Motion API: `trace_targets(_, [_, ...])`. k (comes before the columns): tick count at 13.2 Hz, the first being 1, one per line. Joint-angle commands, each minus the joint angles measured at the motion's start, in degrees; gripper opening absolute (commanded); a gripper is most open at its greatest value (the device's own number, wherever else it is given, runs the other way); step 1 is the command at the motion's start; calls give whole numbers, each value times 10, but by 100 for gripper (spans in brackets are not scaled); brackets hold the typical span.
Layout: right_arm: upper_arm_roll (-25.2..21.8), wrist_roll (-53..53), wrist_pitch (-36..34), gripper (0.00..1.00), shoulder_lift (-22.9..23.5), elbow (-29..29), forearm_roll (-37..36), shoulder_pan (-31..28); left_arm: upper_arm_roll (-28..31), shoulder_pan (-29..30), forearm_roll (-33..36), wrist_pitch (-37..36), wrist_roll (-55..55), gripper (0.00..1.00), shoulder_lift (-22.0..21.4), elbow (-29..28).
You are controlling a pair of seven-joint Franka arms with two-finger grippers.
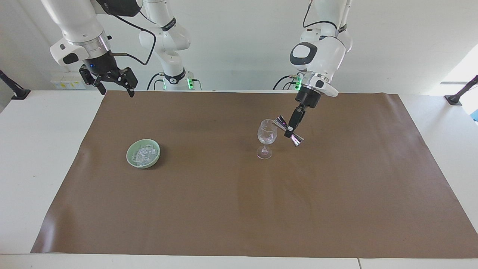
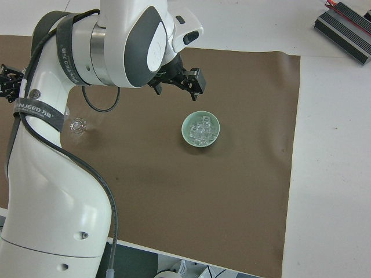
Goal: Pour wine and add ice with both arms
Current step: 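Tilt the jigger with the left gripper to pour into the glass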
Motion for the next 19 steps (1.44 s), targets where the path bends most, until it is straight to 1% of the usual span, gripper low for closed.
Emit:
trace_targets(1, [2, 8, -6, 100, -4, -2, 7, -1, 4, -20, 0, 28, 6, 0, 4, 3])
trace_targets(3, [2, 8, -6, 100, -4, -2, 7, -1, 4, -20, 0, 30, 35, 0, 4, 5])
trace_targets(7, [2, 8, -7, 100, -4, -2, 7, -1, 3, -20, 0, 38, 45, 0, 5, 3])
trace_targets(12, [2, 4, -5, 100, -4, -2, 7, -1, 3, -34, 0, 81, 51, 0, 10, 1])
trace_targets(16, [2, 4, 9, 100, -4, -4, 8, -1, 3, -44, 0, 101, 50, 0, 13, 1])
trace_targets(19, [2, 3, 18, 100, -7, -15, 9, -2, 3, -45, 0, 102, 57, 0, 15, 1])
